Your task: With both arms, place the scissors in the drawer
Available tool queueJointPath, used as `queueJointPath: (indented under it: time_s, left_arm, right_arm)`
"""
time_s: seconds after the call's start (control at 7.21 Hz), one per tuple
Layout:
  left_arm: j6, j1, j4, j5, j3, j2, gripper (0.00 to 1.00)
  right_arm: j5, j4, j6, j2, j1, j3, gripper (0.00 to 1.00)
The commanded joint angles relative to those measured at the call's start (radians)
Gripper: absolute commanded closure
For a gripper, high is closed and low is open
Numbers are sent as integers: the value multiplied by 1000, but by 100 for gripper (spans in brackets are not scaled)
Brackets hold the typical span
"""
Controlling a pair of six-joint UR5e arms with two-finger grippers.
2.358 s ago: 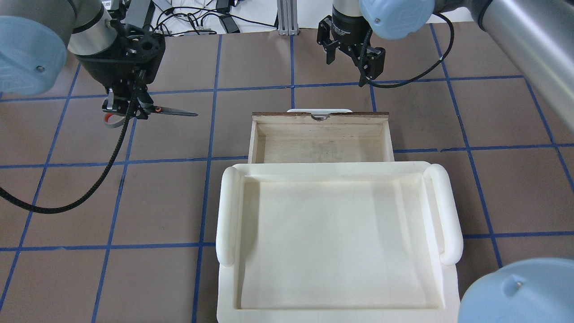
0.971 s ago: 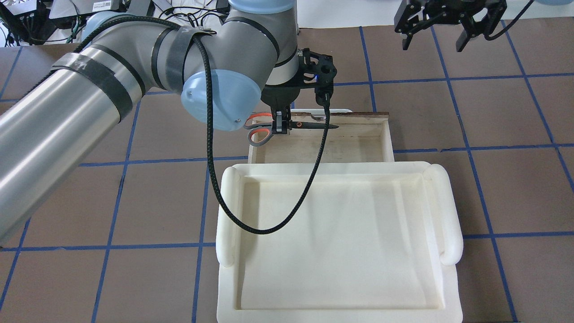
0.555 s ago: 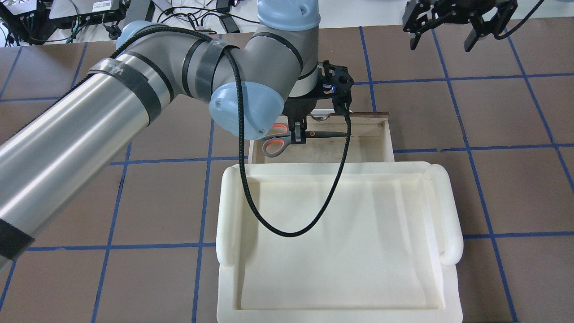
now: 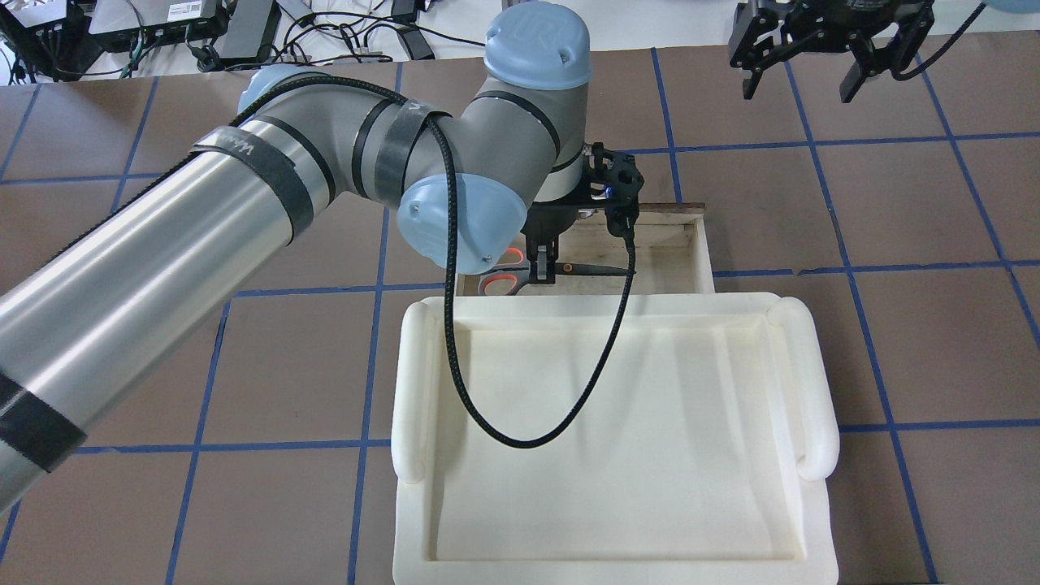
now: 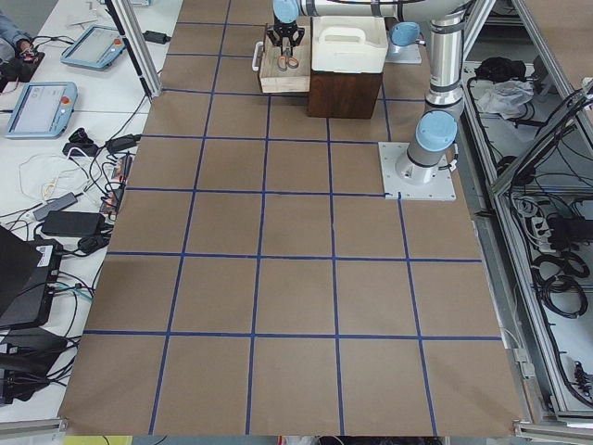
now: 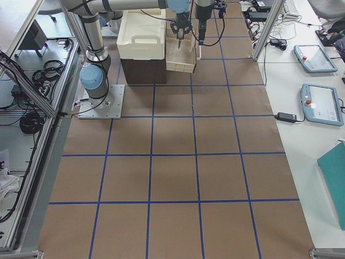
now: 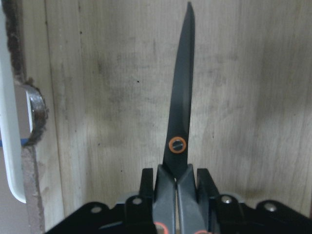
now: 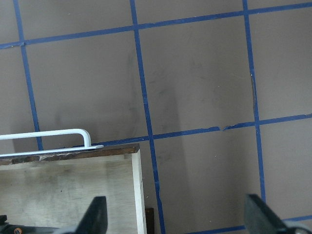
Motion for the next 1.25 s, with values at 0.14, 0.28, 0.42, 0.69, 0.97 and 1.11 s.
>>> queueJointPath:
  time_s: [0.14, 0.28, 0.42, 0.69, 0.97, 1.11]
  left_arm:
    - [-11, -13, 0, -6, -8, -18, 100]
    - [-11, -18, 9, -6, -8, -21, 100]
    - [-13, -24, 14, -6, -8, -25, 100]
    - [-13, -31, 15, -4, -9, -30, 100]
    - [-8, -36, 23, -3, -32, -33, 100]
    - [-10, -36, 46, -3, -46, -32, 100]
  right_arm:
    - [4, 2, -2, 3, -3, 3, 0]
    - [10, 10, -2, 1, -3, 24, 0]
    - [10, 5, -2, -2, -3, 35, 0]
    - [8, 2, -2, -20, -3, 39, 0]
    - [9, 1, 2, -20, -1, 42, 0]
    - [10, 4, 7, -22, 2, 42, 0]
